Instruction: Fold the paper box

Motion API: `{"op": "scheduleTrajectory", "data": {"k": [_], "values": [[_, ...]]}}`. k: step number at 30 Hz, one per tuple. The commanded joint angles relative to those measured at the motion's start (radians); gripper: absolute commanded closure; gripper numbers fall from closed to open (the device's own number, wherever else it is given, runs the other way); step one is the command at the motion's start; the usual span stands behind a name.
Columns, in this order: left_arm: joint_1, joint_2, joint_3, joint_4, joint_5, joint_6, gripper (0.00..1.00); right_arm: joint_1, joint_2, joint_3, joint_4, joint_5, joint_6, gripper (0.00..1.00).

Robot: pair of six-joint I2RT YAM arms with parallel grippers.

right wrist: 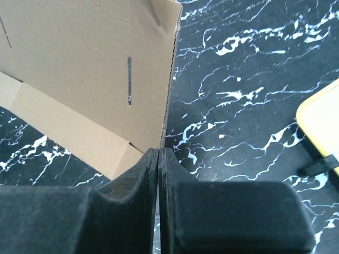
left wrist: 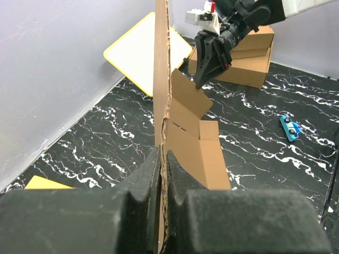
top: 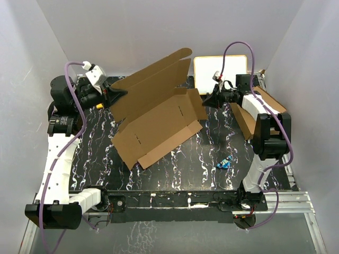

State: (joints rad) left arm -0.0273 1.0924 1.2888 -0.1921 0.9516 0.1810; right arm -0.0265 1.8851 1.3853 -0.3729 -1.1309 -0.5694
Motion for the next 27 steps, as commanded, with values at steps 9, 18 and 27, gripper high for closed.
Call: {"op": "scheduleTrajectory", "data": {"k": [9,18,27], "values": [[0.006,0.037,0.012,0.220,0.189,-0.228,1.00,-0.003,-0.200,-0.399,1.069,-0.008,0.525,0.92],[0.005,0.023,-0.136,0.347,0.289,-0.426,1.00,-0.017,-0.190,-0.647,1.367,0.018,0.622,0.92],[0.006,0.005,-0.157,0.260,0.295,-0.357,1.00,-0.060,-0.272,-0.684,1.038,-0.037,0.431,0.92]]}}
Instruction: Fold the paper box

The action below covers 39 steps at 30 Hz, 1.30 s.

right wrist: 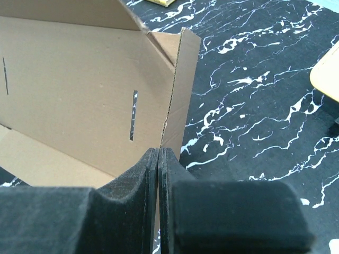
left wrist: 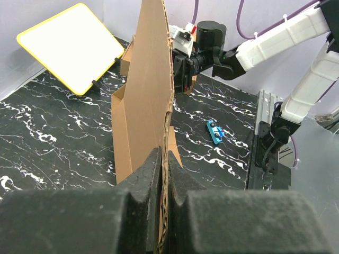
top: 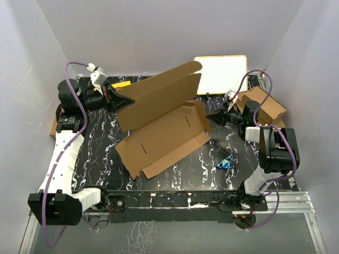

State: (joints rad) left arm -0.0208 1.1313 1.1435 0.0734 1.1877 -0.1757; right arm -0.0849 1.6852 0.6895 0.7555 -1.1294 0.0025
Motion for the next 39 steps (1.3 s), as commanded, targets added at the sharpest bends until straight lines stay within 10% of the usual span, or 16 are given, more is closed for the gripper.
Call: {"op": "scheduleTrajectory", "data": {"k": [1,25,39], "values": [[-0.001,-0.030,-0.007,-0.016,0.051,0.011,1.00,-0.002,-0.077,0.027,-0.154,-0.022,-0.173,0.92],[-0.001,0.001,0.074,-0.066,0.009,0.102,1.00,-0.002,0.109,0.647,-1.351,-0.027,-0.742,0.38],[-0.001,-0.003,0.087,-0.074,-0.005,0.113,1.00,0.000,0.178,0.851,-1.806,-0.043,-0.939,0.34]]}}
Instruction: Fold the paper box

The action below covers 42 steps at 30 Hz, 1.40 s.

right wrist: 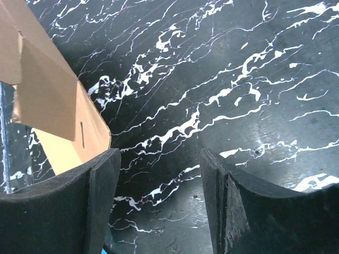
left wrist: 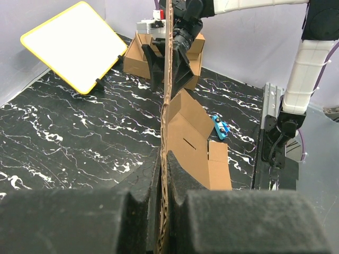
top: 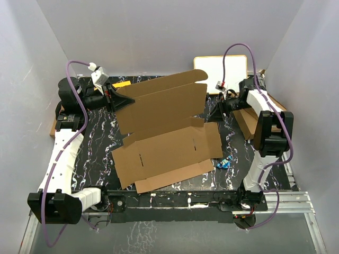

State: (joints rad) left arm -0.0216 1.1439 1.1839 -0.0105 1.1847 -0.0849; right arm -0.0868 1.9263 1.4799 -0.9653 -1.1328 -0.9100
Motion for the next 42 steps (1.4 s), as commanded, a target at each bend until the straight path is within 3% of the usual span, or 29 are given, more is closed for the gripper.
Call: {"op": "scheduleTrajectory", "data": {"k": [1,5,11,21,25,29,30,33,36,39,42], "values": [[0.000,-0.015,0.046,0.008,-0.005,0.025,1.00,0.002,-0.082,0.064,-0.051,-0.025,0.026,0.33],[0.000,-0.016,0.047,-0.011,-0.020,0.046,1.00,0.000,-0.137,0.080,0.011,0.034,0.140,0.27],[0.000,-0.019,0.047,0.002,-0.023,0.041,1.00,-0.001,-0.174,0.010,-0.010,0.054,0.127,0.21],[-0.001,-0.020,0.043,0.060,-0.011,0.000,1.00,0.041,-0.110,-0.070,0.083,0.140,0.163,0.22],[0.000,-0.023,0.051,0.045,-0.022,0.022,1.00,0.053,-0.116,-0.066,0.102,0.154,0.179,0.43],[0.000,-0.006,0.077,0.034,-0.029,0.039,1.00,0.053,-0.112,-0.010,0.059,0.151,0.150,0.83],[0.000,0.000,0.085,0.038,-0.030,0.040,1.00,0.053,-0.110,0.009,0.048,0.146,0.143,0.88],[0.000,0.023,0.111,0.071,-0.028,0.024,1.00,0.053,-0.118,0.061,0.070,0.129,0.156,0.92],[0.001,0.052,0.154,0.106,-0.019,-0.004,1.00,0.053,-0.151,0.102,0.205,0.117,0.250,0.92],[0.002,0.080,0.201,0.122,-0.011,-0.021,1.00,0.053,-0.214,0.089,0.436,0.081,0.360,0.92],[0.003,0.106,0.233,0.150,0.003,-0.044,1.00,0.055,-0.283,-0.027,0.777,0.045,0.518,0.92]]}}
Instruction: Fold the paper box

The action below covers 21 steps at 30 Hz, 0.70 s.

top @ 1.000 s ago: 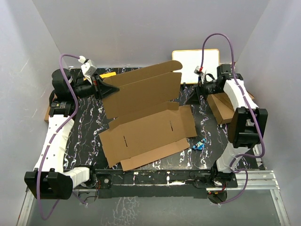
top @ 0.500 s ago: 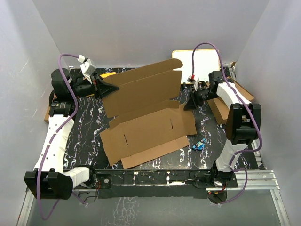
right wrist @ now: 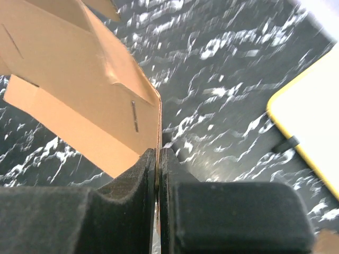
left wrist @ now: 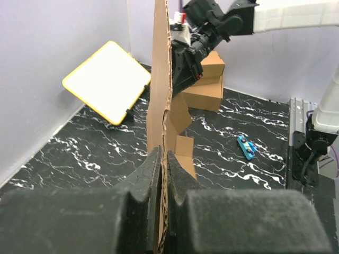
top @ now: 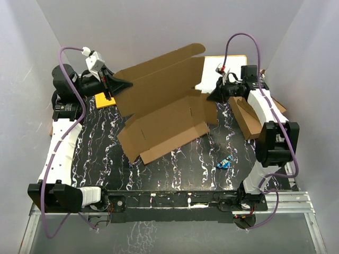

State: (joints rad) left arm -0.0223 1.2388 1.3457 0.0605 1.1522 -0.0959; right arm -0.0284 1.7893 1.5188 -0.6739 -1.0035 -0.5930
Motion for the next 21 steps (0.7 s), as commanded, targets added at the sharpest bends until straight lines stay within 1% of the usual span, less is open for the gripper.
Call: {"op": "scheduleTrajectory", "data": {"k": [1,3,5,6,10,13,21], "values": [[0.004,0.016,0.074,0.093,0.040,-0.042,1.00,0.002,-0.164,-0.115,0.600,-0.087,0.254,0.92],[0.004,0.020,0.068,0.100,0.050,-0.051,1.00,0.013,-0.182,-0.204,0.769,-0.093,0.324,0.92],[0.003,0.018,0.037,0.070,0.047,-0.016,1.00,0.020,-0.193,-0.286,0.892,-0.079,0.349,0.92],[0.004,0.015,0.017,0.060,0.048,-0.005,1.00,0.047,-0.203,-0.349,0.980,-0.076,0.360,0.92],[0.007,-0.002,-0.068,0.107,0.057,-0.042,1.00,0.056,-0.223,-0.516,1.213,-0.073,0.417,0.92],[0.006,-0.009,-0.114,0.141,0.060,-0.073,1.00,0.058,-0.236,-0.608,1.333,-0.067,0.446,0.92],[0.007,-0.027,-0.175,0.150,0.046,-0.150,1.00,0.060,-0.282,-0.829,1.613,-0.045,0.536,0.92]]}}
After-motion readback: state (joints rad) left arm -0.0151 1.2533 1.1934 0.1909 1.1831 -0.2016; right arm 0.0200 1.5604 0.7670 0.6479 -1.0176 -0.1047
